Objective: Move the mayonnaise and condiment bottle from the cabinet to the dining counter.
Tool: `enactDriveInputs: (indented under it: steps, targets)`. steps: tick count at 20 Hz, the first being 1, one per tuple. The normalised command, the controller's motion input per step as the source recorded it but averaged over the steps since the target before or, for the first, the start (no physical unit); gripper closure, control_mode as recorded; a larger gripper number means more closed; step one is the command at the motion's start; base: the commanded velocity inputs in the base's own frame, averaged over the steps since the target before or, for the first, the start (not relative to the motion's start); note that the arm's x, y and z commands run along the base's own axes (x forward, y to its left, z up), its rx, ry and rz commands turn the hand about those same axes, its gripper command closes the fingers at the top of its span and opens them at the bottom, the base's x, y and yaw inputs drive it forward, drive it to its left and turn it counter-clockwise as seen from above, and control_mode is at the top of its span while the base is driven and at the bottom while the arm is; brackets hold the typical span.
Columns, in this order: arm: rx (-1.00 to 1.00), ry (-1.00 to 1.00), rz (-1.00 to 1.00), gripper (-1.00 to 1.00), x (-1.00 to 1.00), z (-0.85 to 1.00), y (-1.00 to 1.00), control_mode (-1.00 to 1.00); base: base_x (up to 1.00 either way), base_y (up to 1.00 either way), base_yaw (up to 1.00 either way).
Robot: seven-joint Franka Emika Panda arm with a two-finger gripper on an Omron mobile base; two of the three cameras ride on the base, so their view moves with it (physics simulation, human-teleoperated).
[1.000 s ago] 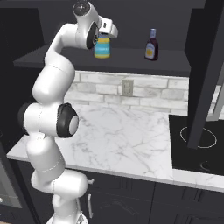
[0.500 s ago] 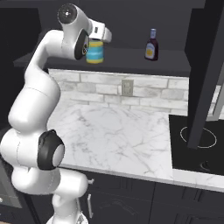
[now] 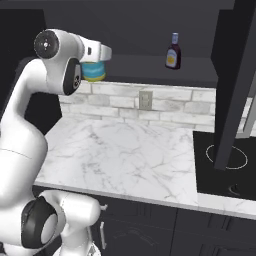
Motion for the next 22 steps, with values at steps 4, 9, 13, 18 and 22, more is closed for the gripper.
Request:
enactDriveInputs:
  steps: [4, 9, 13, 18, 22]
  targets:
    - [0.00, 0.02, 0.00, 1.00, -1.00, 0.49, 0.18, -1.00, 0.00, 0.00, 0.00]
    - [0.00, 0.10, 0.00, 1.00, -1.00, 0.17, 0.10, -1.00, 0.00, 0.00, 0.00]
    - [0.00, 0.14, 0.00, 1.00, -0.95, -0.18, 0.02, -1.00, 0.00, 0.00, 0.00]
    - [0.00, 0.13, 0.00, 1.00, -0.74, -0.46, 0.02, -1.00, 0.00, 0.00, 0.00]
    - [0.00, 0.06, 0.00, 1.00, -0.68, -0.48, 0.00, -1.00, 0.00, 0.00, 0.00]
